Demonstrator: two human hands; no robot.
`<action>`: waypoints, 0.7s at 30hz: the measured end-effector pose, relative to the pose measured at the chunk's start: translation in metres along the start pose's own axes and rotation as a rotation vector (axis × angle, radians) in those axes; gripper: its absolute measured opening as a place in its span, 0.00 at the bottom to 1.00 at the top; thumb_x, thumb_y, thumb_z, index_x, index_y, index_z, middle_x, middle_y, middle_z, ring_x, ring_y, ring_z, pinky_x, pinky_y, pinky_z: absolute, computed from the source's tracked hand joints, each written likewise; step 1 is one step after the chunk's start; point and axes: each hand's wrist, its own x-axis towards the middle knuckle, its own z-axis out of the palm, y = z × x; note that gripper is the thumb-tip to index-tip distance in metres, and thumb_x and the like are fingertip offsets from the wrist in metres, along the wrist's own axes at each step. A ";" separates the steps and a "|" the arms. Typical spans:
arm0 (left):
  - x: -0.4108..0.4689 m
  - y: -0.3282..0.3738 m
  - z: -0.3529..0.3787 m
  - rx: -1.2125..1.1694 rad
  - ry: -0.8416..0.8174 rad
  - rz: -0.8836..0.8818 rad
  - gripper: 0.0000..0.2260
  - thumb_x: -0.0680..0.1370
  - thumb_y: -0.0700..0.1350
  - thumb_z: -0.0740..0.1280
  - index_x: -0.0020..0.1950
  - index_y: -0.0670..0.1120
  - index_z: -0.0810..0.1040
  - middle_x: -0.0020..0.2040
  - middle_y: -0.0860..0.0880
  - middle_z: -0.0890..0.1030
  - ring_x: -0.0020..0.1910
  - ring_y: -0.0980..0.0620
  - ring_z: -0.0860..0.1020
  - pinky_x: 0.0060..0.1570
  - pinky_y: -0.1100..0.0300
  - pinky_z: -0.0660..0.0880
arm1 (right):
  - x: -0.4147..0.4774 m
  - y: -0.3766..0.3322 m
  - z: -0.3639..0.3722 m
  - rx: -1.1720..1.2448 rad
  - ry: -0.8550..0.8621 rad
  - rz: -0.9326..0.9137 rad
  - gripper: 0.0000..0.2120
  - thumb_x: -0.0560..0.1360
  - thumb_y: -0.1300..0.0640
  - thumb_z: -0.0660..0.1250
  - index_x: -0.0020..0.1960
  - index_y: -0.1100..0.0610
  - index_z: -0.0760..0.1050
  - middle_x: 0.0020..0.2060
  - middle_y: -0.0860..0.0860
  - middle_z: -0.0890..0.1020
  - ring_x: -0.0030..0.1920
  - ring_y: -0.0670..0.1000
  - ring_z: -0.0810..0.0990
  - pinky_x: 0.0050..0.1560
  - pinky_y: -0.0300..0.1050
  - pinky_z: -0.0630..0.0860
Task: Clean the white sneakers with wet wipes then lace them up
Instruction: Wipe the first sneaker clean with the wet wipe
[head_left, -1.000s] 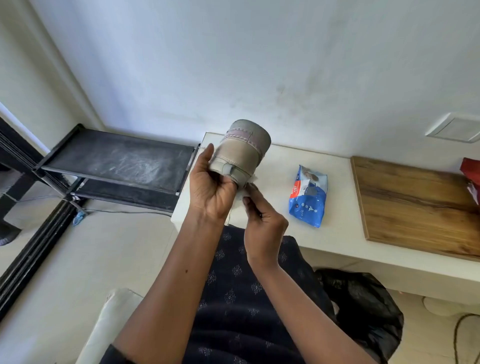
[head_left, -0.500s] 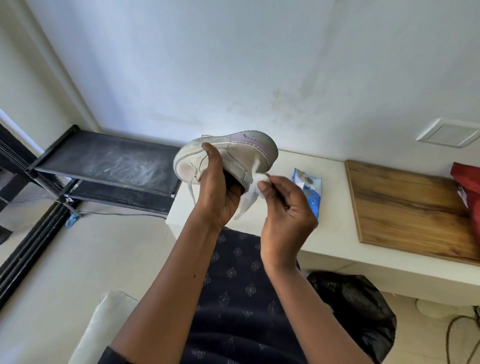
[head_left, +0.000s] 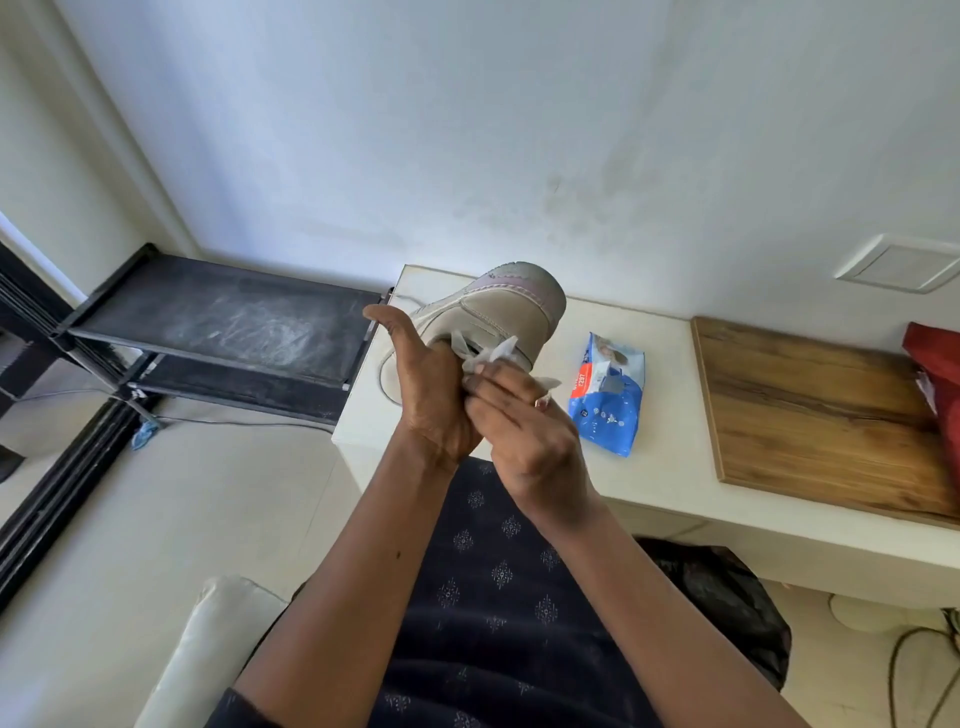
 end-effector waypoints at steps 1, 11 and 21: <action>0.000 0.000 0.001 -0.015 0.000 -0.006 0.44 0.68 0.77 0.37 0.40 0.40 0.74 0.34 0.47 0.72 0.33 0.51 0.73 0.37 0.62 0.76 | -0.003 0.002 -0.002 -0.018 -0.014 -0.049 0.12 0.78 0.70 0.59 0.43 0.68 0.81 0.45 0.59 0.83 0.51 0.56 0.81 0.54 0.50 0.77; -0.003 -0.003 -0.003 0.005 -0.066 -0.163 0.53 0.64 0.79 0.45 0.61 0.33 0.70 0.42 0.37 0.81 0.39 0.45 0.80 0.44 0.59 0.79 | -0.003 -0.011 -0.019 -0.146 0.203 -0.254 0.03 0.70 0.69 0.72 0.44 0.67 0.81 0.43 0.59 0.84 0.47 0.56 0.82 0.45 0.47 0.80; 0.001 -0.014 0.000 0.003 -0.067 -0.002 0.44 0.63 0.77 0.49 0.51 0.38 0.74 0.47 0.44 0.71 0.46 0.48 0.72 0.51 0.60 0.70 | 0.026 0.006 -0.003 -0.064 0.295 0.305 0.10 0.70 0.72 0.62 0.40 0.66 0.82 0.41 0.57 0.84 0.45 0.53 0.79 0.45 0.47 0.77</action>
